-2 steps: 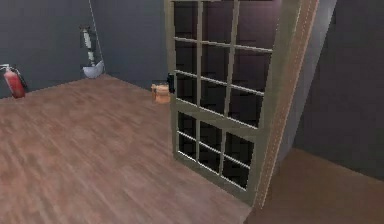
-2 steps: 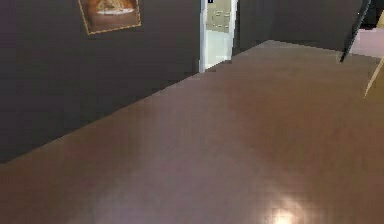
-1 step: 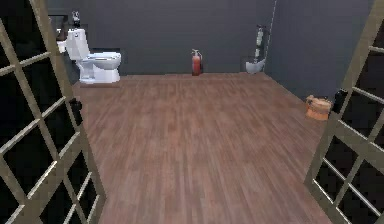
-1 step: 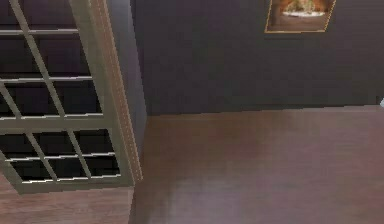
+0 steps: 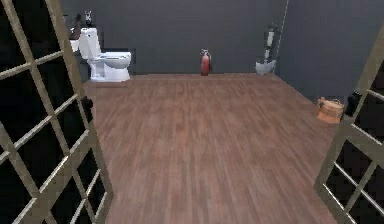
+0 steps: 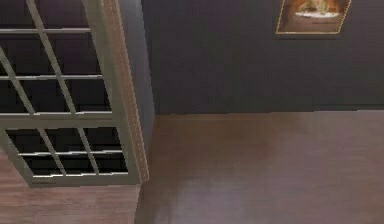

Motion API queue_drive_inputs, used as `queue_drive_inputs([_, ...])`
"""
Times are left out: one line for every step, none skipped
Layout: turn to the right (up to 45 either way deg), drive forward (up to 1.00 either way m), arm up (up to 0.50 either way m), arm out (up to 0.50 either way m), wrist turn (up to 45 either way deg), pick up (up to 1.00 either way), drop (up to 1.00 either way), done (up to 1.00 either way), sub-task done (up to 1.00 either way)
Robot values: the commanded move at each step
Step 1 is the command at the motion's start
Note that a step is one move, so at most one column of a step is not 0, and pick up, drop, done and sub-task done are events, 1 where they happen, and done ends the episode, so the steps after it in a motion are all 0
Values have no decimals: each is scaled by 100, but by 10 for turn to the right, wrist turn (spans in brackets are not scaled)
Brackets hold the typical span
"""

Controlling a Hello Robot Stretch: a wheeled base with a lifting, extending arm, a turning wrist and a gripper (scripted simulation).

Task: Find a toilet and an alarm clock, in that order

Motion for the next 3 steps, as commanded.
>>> queue_drive_inputs([0,100,0,0,0,0,0,0,0])
queue_drive_inputs([-30,0,0,0,0,0,0,0,0])
queue_drive_inputs([0,50,0,0,0,0,0,0,0])
